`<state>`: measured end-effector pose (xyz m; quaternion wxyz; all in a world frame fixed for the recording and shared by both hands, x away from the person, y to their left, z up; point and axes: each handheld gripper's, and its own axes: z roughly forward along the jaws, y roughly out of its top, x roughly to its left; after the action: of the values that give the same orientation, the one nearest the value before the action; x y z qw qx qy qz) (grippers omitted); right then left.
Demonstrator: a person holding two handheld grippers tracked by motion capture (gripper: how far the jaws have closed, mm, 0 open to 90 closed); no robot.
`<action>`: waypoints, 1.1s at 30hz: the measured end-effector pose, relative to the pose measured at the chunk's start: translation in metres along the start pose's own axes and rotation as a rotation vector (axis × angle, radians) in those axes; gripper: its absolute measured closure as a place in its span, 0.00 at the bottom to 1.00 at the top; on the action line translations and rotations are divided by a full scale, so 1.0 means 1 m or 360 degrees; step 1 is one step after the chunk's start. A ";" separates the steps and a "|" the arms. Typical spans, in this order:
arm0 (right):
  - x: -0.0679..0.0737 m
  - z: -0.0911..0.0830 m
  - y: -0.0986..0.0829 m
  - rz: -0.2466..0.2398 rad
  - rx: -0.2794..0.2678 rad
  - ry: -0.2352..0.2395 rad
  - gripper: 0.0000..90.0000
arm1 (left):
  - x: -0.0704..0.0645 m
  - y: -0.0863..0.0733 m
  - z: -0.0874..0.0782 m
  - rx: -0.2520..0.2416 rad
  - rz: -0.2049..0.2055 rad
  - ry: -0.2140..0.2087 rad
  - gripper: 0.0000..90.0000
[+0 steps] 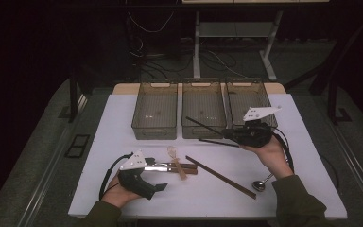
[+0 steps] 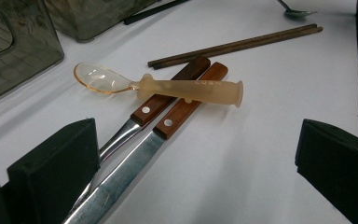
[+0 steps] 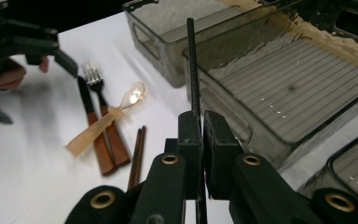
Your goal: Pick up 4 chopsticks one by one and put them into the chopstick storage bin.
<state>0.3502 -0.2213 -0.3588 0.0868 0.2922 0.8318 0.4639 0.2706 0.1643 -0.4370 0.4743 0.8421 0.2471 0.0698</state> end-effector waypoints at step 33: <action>-0.005 0.082 0.072 0.0117 0.0087 -0.0148 0.96 | -0.002 0.001 0.001 -0.0002 0.0002 -0.0012 0.00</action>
<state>0.4181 -0.1362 -0.3457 0.1002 0.3459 0.8280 0.4297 0.2693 0.1622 -0.4365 0.4757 0.8422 0.2447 0.0670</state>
